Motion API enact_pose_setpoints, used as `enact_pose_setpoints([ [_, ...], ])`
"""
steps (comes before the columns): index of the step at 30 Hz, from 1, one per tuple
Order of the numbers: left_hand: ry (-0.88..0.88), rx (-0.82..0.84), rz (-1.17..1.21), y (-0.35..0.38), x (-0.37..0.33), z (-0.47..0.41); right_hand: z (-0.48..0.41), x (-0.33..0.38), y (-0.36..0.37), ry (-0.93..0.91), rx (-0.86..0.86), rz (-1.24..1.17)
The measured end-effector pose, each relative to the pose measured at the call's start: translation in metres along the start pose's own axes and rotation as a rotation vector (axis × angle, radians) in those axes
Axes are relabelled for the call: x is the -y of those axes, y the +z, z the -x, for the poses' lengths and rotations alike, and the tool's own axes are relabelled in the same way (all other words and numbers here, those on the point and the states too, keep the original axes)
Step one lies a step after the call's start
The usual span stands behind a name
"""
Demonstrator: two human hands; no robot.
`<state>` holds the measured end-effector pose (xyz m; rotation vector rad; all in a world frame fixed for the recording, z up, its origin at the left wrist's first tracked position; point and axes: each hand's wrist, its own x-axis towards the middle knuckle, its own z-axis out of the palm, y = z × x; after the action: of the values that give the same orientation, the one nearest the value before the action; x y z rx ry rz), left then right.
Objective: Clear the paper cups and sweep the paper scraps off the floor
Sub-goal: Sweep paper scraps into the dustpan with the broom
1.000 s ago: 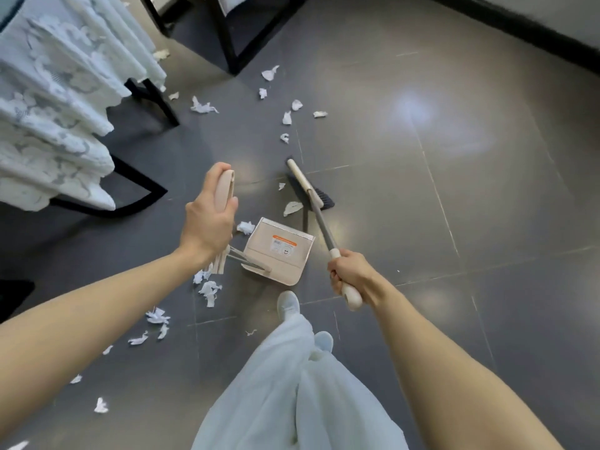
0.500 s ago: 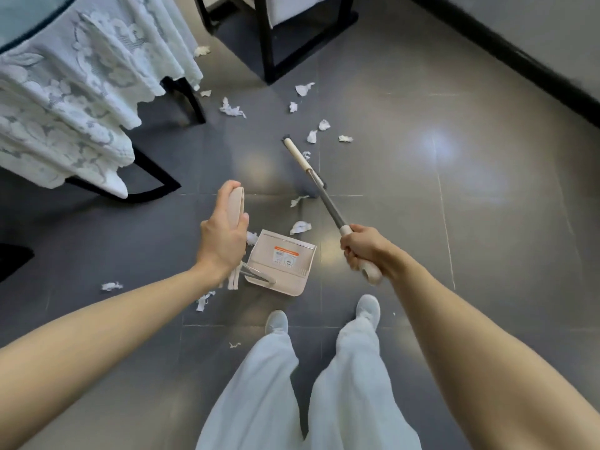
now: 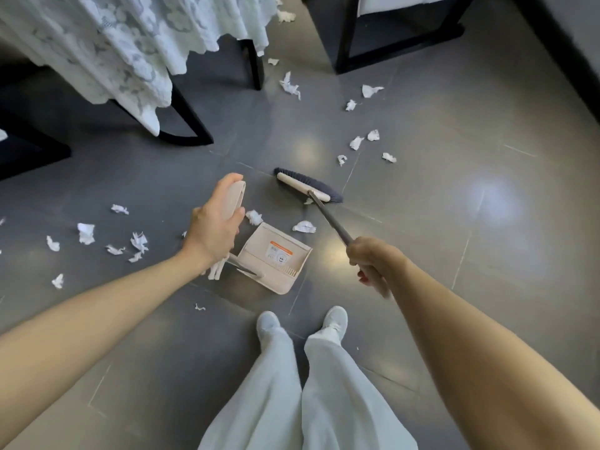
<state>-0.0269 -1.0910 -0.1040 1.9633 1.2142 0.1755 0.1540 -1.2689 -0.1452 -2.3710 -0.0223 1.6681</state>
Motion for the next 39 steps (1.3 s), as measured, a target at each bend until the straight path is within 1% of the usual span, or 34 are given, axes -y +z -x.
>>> enact_pose_setpoints([
  [3,0.009,-0.023,-0.021,0.004,0.002,0.006,0.004,-0.012,-0.004,-0.054,0.0,0.068],
  [6,0.035,-0.029,-0.024,0.007,0.0,0.009,0.016,-0.024,-0.005,-0.147,0.01,0.264],
  [10,0.083,-0.001,-0.018,0.011,0.001,0.005,0.023,-0.039,-0.013,-0.103,0.033,0.35],
  [13,0.125,0.014,-0.029,0.013,0.008,0.011,0.033,-0.053,-0.016,0.0,0.154,0.294],
  [15,0.137,-0.003,-0.016,0.015,0.008,0.017,0.052,-0.059,-0.019,0.025,0.231,0.263],
  [19,0.182,0.021,-0.02,0.02,-0.001,0.021,0.092,-0.064,-0.038,0.06,0.292,0.109],
  [21,0.202,0.037,-0.031,0.017,-0.001,0.019,0.105,-0.064,-0.044,0.06,0.266,0.063],
  [23,0.218,0.046,-0.026,0.014,-0.004,0.015,0.114,-0.064,-0.048,0.015,0.202,0.035],
  [28,0.196,0.046,0.027,0.012,-0.027,-0.011,0.109,-0.058,-0.074,-0.057,0.088,-0.086],
  [32,0.205,0.072,0.049,0.019,-0.053,-0.033,0.08,-0.052,-0.106,-0.073,0.029,-0.146],
  [35,0.2,0.097,0.069,0.033,-0.078,-0.059,0.056,-0.042,-0.132,-0.098,-0.058,-0.194],
  [39,0.2,0.164,0.006,0.054,-0.121,-0.109,0.009,-0.019,-0.178,-0.13,-0.165,-0.193],
])
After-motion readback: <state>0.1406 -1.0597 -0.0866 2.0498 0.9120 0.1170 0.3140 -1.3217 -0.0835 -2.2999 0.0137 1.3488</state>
